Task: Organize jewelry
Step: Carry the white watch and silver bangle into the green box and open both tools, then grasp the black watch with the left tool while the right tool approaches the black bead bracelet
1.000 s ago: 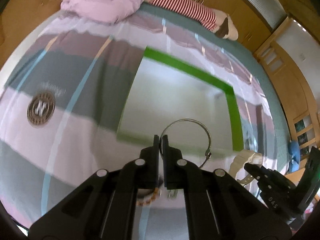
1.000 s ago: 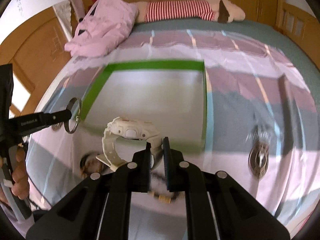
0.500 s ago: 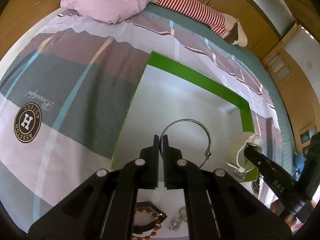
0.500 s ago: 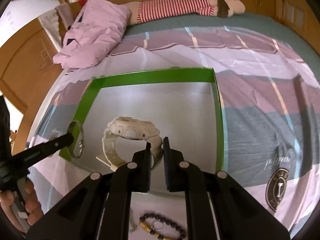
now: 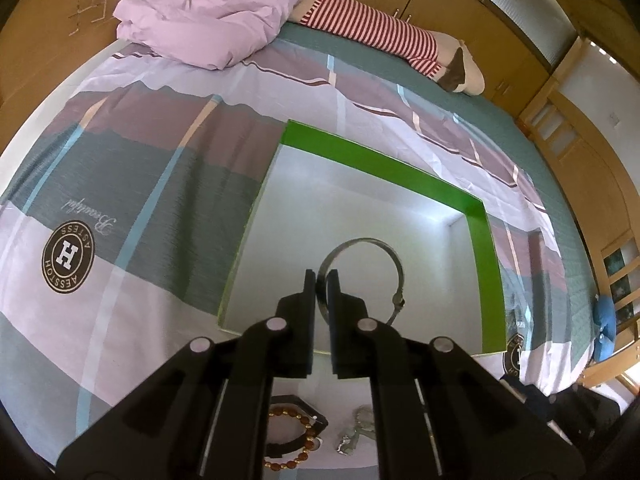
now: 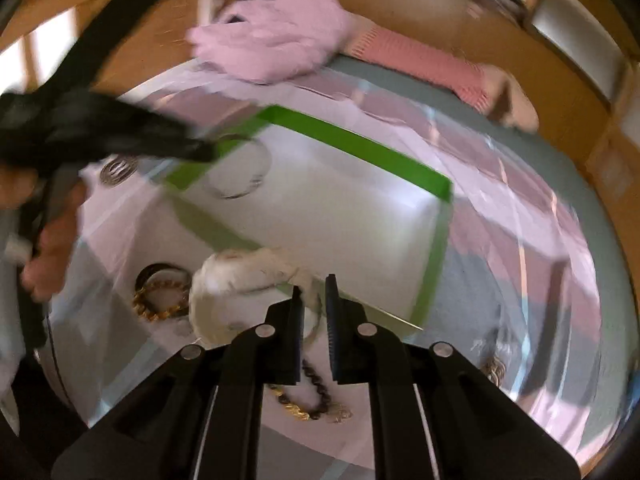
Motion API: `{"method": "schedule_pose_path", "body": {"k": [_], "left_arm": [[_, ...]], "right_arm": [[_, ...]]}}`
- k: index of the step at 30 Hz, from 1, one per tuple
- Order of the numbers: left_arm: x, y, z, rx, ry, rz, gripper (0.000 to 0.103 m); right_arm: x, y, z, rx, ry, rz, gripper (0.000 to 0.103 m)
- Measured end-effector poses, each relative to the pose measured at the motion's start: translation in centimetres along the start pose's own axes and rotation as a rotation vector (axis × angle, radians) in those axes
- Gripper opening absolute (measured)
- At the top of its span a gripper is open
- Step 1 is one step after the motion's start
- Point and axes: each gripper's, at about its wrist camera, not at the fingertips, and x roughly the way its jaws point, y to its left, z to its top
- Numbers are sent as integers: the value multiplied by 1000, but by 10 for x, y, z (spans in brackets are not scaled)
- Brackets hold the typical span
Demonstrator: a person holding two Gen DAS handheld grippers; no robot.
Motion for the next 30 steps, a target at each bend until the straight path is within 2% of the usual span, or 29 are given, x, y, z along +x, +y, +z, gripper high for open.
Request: {"method": "schedule_pose_path", "body": {"k": [2,4,7,10,11,12,13,15,17,19,20,22,24,25,27,30], "left_arm": [[3,0,-1,3,4,12,5],[6,1,-1,-2,11,17,5],[15,4,-1,-7,25,34,5],[20,6,-1,-12,29,44,6],[21,7,-1,-15,32,45,7],[21,8,-1,-19,32,45,10],[20,8,0,-21,30,41,18],[14,10,2,-29,15,31,25],[4,14,5,-39,-9,33,26],[-3,18,6,-62,-22,36,28],[-8,22,7,-81,-29,49,28],[-13,26,6,-101,-39,96,33],[-18,31,4,-115,-41,157,37],[-20,34,2,-128,-32,177,37],[-22,38,-3,-142,-20,184,39],[-22,39,-13,-152,14,186,43]], "right_arm": [[8,-25,7,145,12,90,10],[16,-39,16,228,12,127,10],[34,-48,31,289,9,79,10],[61,-52,34,326,69,58,14],[69,-52,33,323,95,47,25],[75,-51,31,321,118,29,44],[73,-51,30,323,112,20,55],[62,-52,30,322,83,14,59],[49,-58,25,341,68,-3,65],[37,-70,10,413,89,-18,69],[35,-75,1,458,110,12,69],[36,-83,-16,556,192,153,69],[43,-78,-30,573,272,294,69],[48,-74,-34,564,300,333,69],[61,-69,-38,563,319,354,69],[74,-71,-34,580,284,312,69]]}}
